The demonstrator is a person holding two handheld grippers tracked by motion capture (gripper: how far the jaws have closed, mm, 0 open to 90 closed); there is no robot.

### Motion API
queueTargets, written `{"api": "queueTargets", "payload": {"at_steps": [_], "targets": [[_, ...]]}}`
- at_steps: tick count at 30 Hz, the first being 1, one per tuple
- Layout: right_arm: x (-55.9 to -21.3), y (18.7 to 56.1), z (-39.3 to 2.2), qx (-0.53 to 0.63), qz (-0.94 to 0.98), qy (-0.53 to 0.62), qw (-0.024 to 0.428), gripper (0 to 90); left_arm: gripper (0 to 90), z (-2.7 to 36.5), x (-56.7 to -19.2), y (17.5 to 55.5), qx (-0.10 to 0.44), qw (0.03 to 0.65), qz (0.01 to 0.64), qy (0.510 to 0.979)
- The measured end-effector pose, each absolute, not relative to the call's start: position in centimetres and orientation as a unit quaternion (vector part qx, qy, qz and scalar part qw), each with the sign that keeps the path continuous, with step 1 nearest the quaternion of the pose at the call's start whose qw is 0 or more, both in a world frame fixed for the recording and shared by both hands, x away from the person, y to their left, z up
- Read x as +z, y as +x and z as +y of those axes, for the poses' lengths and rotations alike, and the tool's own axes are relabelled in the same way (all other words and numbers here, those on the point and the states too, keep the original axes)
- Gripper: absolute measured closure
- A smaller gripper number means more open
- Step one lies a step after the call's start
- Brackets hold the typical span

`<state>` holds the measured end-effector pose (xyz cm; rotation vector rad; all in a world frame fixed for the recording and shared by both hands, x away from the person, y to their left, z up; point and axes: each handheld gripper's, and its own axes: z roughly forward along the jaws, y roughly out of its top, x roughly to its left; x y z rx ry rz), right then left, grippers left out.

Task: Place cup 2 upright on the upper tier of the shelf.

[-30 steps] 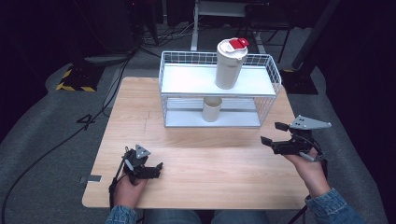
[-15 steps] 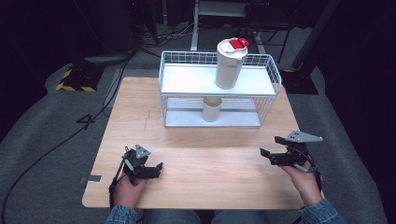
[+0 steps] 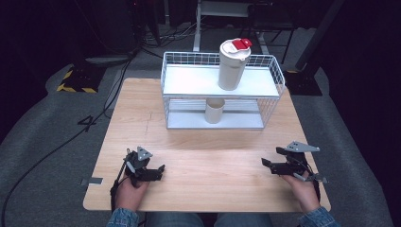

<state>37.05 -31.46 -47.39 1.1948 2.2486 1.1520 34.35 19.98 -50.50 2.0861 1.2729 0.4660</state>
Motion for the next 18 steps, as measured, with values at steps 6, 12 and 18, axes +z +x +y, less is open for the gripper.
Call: {"api": "queueTargets", "payload": {"at_steps": [6, 12, 18], "targets": [[-48.5, 36.8, -31.4, 0.393, 0.799, 0.417, 0.18, 15.0, 9.4, 20.0, -50.5, 34.4, 0.177, 0.321, 0.485, 0.794], [-49.2, 36.5, -31.3, 0.388, 0.802, 0.41, 0.194, 15.0, 9.4, 20.0, -50.5, 34.3, 0.177, 0.321, 0.485, 0.794], [-50.1, 36.4, -31.0, 0.385, 0.802, 0.406, 0.207, 15.2, 9.4, 20.0, -50.5, 34.4, 0.177, 0.321, 0.485, 0.794]]}}
